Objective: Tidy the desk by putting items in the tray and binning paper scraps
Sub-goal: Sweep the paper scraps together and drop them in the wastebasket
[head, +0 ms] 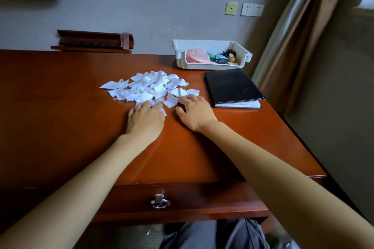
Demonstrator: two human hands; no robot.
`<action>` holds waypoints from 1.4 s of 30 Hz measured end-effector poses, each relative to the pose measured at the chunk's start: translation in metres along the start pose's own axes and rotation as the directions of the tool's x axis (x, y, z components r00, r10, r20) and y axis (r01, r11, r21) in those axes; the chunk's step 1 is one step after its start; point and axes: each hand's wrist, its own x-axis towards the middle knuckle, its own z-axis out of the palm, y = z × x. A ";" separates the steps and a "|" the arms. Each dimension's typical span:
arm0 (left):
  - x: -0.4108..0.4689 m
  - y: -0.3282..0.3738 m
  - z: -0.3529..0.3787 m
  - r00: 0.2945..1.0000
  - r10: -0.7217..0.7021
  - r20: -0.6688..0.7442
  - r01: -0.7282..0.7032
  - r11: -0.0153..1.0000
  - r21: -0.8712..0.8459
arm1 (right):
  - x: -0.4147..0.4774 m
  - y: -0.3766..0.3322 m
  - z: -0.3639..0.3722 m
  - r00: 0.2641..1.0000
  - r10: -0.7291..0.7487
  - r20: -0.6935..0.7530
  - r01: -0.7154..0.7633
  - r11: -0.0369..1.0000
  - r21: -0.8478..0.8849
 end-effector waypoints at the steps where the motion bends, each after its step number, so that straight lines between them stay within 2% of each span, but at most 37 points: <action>1: -0.005 -0.001 -0.001 1.000 0.007 0.002 -0.007 1.000 0.005 | -0.007 0.000 -0.001 1.000 -0.014 -0.007 0.014 1.000 -0.002; 5: -0.028 -0.002 -0.002 0.998 0.030 -0.055 -0.027 0.999 0.042 | -0.037 0.000 -0.006 0.985 -0.088 -0.147 0.078 0.994 -0.073; 8: -0.033 -0.002 -0.004 0.992 -0.004 -0.128 0.005 1.000 0.011 | -0.045 -0.002 -0.008 0.957 -0.072 -0.280 0.057 0.997 -0.059; 10: -0.029 -0.002 -0.003 0.993 -0.035 -0.113 0.032 0.999 -0.028 | -0.042 -0.002 -0.009 0.966 -0.037 -0.254 0.037 0.999 -0.006; 14: -0.012 -0.003 -0.001 0.996 -0.088 0.032 0.090 0.995 -0.042 | -0.024 0.002 -0.005 1.000 0.013 -0.029 -0.011 0.998 0.066; 17: -0.003 -0.003 0.000 0.997 -0.075 -0.016 0.075 0.997 0.030 | -0.013 0.002 -0.004 0.997 0.007 0.070 -0.009 1.000 0.024; 20: 0.002 -0.001 -0.001 0.996 -0.044 -0.083 0.050 0.996 0.073 | -0.008 0.000 -0.004 1.000 -0.008 0.006 0.008 0.998 -0.055; 24: 0.004 0.005 -0.004 0.994 -0.066 -0.092 0.068 0.998 0.020 | -0.011 0.000 -0.005 0.993 -0.035 -0.109 0.028 0.997 -0.065; 27: 0.002 0.008 -0.006 0.990 -0.076 -0.120 0.078 0.997 0.009 | -0.014 -0.001 -0.006 0.988 -0.060 -0.139 0.053 0.997 -0.052; 32: -0.005 0.007 -0.010 0.978 -0.097 -0.186 0.086 0.994 -0.065 | -0.021 -0.003 -0.008 0.985 -0.008 -0.174 -0.001 0.999 -0.050; 34: -0.007 0.006 -0.012 0.969 -0.120 -0.215 0.090 0.985 -0.144 | -0.022 -0.002 -0.011 0.980 -0.001 -0.199 0.000 1.000 -0.004; 37: -0.008 0.004 -0.014 0.956 -0.137 -0.258 0.063 0.959 -0.278 | -0.024 0.000 -0.015 0.968 0.067 -0.241 -0.021 0.982 0.186; 42: -0.006 0.008 -0.020 0.950 -0.148 -0.275 0.015 0.900 -0.435 | -0.020 -0.002 -0.020 0.926 0.270 -0.265 -0.099 0.849 0.519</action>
